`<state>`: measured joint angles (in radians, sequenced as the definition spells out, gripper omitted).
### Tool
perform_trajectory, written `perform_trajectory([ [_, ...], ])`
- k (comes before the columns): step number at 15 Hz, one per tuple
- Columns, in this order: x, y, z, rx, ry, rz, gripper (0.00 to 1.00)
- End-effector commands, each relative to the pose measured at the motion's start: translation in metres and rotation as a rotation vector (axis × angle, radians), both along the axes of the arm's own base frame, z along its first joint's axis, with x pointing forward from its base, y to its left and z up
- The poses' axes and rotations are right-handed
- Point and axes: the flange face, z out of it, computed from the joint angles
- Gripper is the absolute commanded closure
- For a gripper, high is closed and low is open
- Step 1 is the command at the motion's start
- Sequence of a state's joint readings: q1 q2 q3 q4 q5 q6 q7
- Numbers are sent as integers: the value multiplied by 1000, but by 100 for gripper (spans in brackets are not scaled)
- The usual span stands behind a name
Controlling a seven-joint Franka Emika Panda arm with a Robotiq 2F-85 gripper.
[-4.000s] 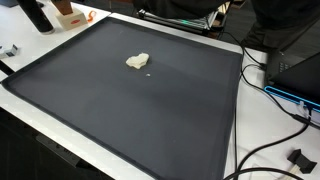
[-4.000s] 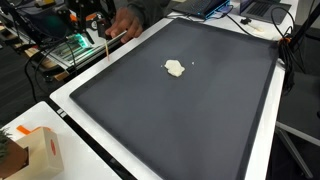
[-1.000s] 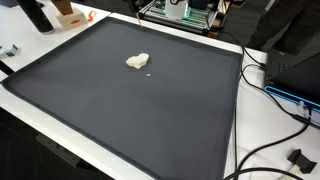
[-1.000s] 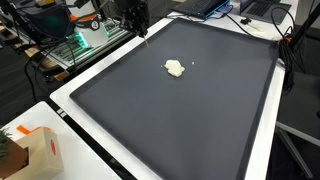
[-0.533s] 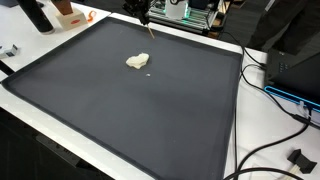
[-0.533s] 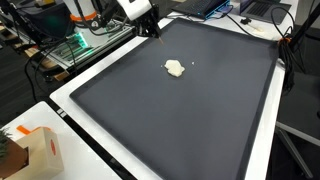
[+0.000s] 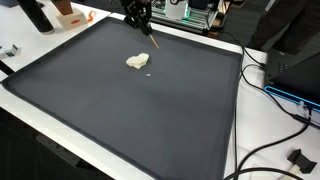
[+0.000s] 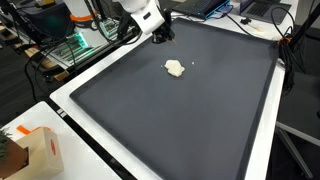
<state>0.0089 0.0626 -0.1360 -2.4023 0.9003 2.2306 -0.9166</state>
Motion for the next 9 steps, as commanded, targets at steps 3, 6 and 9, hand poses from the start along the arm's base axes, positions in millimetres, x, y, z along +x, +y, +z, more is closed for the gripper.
perform_trajectory([
  [3, 25, 6, -25, 99, 30, -34, 97],
  [6, 35, 6, -35, 136, 56, -73, 97],
  [9, 42, 4, -43, 150, 63, -103, 97],
])
